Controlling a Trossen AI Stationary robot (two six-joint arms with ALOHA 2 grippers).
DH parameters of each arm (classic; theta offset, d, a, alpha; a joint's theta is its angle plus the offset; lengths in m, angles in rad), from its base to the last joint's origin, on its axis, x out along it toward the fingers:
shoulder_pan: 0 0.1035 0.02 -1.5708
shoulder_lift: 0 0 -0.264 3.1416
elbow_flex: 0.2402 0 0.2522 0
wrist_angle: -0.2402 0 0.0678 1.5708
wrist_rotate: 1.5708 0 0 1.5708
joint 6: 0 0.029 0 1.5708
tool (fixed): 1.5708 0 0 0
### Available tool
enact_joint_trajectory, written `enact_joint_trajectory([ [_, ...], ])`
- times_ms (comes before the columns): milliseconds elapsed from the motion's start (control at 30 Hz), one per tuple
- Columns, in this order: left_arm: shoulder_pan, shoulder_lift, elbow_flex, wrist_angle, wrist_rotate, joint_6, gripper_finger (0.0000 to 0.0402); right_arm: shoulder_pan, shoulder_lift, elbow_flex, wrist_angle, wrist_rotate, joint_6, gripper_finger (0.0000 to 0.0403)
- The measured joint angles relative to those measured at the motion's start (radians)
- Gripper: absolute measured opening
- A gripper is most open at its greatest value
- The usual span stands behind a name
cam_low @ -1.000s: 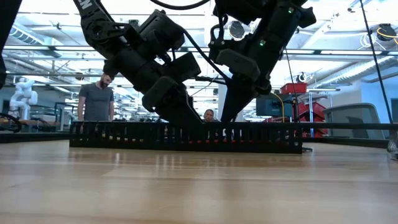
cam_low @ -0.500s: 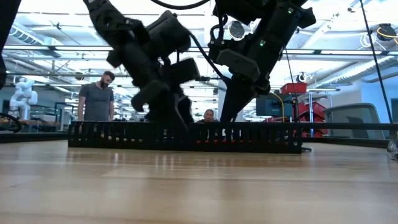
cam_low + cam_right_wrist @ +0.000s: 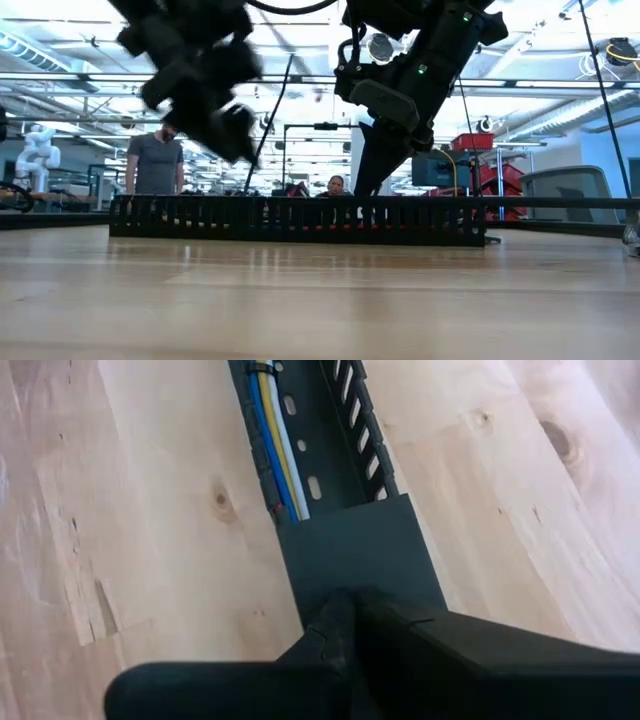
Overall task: Ziptie cables
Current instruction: Close the black cable duct
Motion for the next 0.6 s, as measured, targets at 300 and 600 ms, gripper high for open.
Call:
enact_joint_trajectory([
  [300, 0.006, -0.003, -0.083, -0.2, -0.047, -0.006, 0.0375, 0.0, 0.0, 0.003, 0.004, 0.0, -0.003, 0.0],
  [600, 0.007, 0.005, -0.096, -0.234, -0.076, 0.014, 0.0375, 0.0, 0.0, 0.003, 0.006, 0.001, -0.003, 0.0],
])
